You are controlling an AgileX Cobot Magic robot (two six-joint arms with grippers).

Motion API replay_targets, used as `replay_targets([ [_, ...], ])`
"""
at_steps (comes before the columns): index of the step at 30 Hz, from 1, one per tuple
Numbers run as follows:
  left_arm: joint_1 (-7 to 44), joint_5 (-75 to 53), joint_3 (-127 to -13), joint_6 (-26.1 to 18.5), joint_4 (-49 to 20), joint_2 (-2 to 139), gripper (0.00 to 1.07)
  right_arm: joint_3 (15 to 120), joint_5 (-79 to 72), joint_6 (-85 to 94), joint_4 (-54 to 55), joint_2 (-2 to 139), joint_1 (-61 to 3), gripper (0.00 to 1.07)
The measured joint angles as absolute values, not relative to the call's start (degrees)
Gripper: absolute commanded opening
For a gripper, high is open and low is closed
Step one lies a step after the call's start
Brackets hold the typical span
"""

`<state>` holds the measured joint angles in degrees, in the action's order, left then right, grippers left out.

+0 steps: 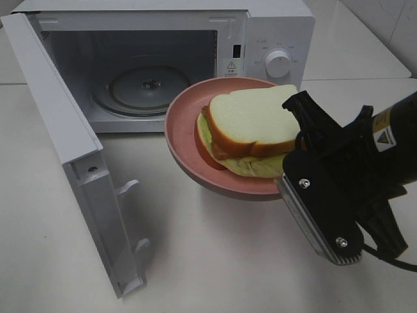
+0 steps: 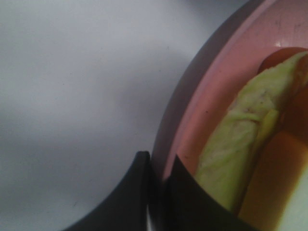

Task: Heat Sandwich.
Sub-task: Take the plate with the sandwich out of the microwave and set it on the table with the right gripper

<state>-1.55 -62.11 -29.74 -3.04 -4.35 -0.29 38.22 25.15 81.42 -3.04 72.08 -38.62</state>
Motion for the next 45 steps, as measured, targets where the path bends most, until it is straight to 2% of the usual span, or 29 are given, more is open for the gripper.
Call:
replay_targets([
  [20,-1.5,-62.1,-29.7,-3.0,-4.4,-0.3,0.98,30.7,35.4,63.2,-10.8,58.8,-38.6,0.0],
  [35,-1.5,-62.1,-29.7,-3.0,-4.4,-0.3,0.98,29.7,42.6,32.8,-25.6,57.1,-38.6,0.01],
  [45,-1.5,-62.1,-29.7,-3.0,-4.4,-0.3,0.98,29.7,48.0,20.1,-28.8,57.1,-38.6,0.0],
])
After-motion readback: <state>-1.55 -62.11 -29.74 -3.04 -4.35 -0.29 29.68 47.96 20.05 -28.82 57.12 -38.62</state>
